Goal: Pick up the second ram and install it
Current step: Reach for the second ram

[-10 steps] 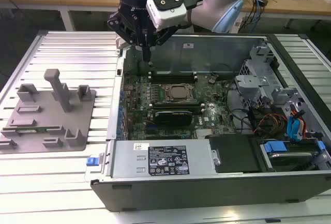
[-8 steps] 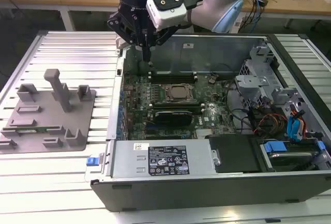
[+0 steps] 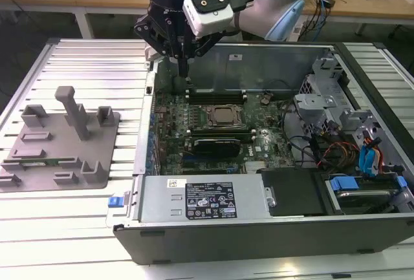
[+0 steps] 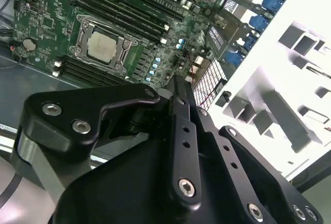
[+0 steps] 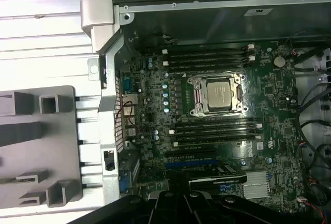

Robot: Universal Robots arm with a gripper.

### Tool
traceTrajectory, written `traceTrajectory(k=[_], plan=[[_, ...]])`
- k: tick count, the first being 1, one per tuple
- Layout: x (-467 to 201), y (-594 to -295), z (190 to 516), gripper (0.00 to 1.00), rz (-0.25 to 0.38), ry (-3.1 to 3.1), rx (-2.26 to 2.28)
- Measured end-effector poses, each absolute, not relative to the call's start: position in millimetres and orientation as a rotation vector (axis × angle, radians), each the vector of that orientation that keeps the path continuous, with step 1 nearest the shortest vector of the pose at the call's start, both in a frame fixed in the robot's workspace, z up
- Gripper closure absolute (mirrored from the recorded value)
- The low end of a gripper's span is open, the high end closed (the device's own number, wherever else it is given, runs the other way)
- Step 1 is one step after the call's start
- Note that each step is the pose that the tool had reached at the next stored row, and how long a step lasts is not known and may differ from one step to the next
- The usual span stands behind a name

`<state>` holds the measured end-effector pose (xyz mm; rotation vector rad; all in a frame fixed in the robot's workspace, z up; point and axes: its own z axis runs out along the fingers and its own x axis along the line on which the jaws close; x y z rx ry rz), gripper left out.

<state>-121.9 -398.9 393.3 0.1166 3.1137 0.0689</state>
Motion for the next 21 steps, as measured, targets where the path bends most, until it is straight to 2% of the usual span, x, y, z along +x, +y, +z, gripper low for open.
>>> traceTrajectory(k=[21], plan=[[-142.2, -398.8, 393.2, 0.92, 0.069, 3.114, 0.117]])
